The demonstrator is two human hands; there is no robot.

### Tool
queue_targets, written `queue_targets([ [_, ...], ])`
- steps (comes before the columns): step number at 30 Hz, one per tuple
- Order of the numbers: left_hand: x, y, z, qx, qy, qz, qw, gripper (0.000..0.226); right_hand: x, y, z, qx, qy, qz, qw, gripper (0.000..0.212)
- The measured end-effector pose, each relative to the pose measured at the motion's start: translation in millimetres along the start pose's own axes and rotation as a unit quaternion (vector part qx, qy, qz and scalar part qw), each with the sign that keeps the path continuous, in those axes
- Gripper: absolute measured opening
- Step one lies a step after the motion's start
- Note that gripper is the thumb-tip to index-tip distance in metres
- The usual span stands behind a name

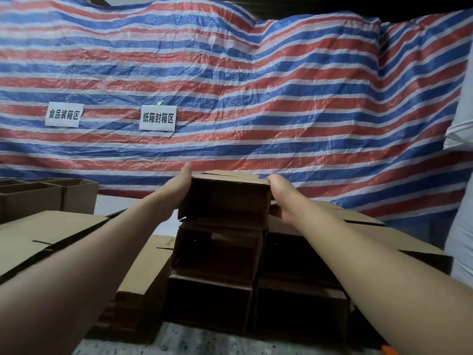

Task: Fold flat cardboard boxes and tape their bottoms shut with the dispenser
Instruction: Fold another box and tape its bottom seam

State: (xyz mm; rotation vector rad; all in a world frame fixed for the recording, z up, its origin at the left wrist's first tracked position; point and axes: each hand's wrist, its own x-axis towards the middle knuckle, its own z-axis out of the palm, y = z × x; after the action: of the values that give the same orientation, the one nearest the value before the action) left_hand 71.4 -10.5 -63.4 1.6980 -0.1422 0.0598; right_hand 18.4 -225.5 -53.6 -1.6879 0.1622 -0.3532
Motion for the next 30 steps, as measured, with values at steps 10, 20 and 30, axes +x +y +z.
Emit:
queue_targets([
  [10, 5.5, -3.8, 8.4, -0.034, -0.018, -0.003, 0.999, 0.091, 7.6, 8.7, -0.9, -0.01, 0.008, 0.019, 1.0, 0.037],
  [20, -28.6, -75.9, -54.3, 0.341, 0.107, 0.155, 0.921, 0.043, -6.4, 13.8, -41.3, -0.055, 0.12, -0.018, 0.991, 0.051],
  [30, -60.3, -148.9, -67.7, 0.593, -0.07, 0.064, 0.799, 0.103, -46.0, 38.3, -65.4, -0.103, 0.144, -0.04, 0.983, 0.059],
])
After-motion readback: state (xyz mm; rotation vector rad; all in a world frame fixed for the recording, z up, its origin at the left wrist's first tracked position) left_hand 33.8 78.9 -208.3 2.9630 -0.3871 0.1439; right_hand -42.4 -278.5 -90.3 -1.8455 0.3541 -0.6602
